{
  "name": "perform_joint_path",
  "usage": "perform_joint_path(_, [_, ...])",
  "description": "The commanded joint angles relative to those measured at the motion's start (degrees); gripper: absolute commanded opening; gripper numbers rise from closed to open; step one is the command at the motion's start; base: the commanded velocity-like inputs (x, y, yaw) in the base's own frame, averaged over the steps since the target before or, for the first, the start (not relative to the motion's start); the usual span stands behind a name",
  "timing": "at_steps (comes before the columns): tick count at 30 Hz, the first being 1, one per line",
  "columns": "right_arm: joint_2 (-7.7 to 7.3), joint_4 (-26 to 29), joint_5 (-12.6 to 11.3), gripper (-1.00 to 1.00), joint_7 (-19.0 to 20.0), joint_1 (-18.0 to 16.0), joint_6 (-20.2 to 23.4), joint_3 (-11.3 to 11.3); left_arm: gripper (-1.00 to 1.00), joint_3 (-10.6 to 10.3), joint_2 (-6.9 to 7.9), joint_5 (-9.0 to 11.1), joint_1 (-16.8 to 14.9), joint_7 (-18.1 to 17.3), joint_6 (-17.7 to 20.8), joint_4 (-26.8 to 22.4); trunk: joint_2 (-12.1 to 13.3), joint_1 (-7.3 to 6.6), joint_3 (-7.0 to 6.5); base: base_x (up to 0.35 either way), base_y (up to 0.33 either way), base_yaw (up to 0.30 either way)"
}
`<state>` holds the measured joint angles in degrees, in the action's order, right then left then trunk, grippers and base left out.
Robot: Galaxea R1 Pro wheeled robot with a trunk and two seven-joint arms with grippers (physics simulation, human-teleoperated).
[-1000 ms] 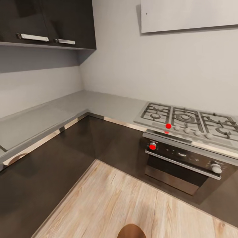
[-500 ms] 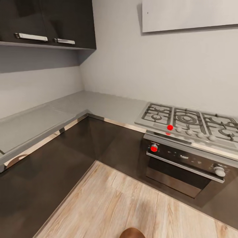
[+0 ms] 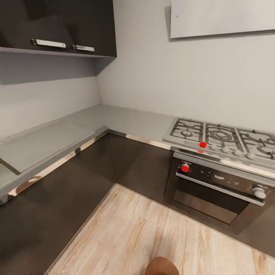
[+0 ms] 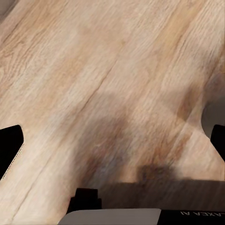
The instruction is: Put the three can of soda from the living room inside the tash can in the kitchen.
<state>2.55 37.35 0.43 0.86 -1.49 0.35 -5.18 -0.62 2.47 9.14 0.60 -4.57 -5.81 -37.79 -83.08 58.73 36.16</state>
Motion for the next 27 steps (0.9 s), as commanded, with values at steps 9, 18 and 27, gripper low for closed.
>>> perform_joint_path(9, [0.00, 0.00, -0.01, 1.00, 0.01, 0.00, 0.00, 0.02, 1.00, 0.00, 0.03, 0.00, 0.02, 0.00, -0.07, 0.00, 0.00, 0.00, 0.00, -0.065, 0.127, 0.000])
perform_joint_path(18, [-0.06, -0.02, -0.16, 1.00, -0.01, 0.00, 0.13, 0.17, 1.00, 0.00, 0.00, 0.00, 0.02, 0.00, -0.02, 0.00, 0.00, 0.00, 0.00, -0.082, 0.111, 0.000])
perform_joint_path(27, [-0.68, -2.29, -0.64, 1.00, -0.65, -0.66, 0.78, 1.10, 1.00, 0.00, -0.01, 0.00, 0.01, 0.00, -0.01, 0.03, 0.00, 0.00, 0.00, -0.168, 0.202, 0.000])
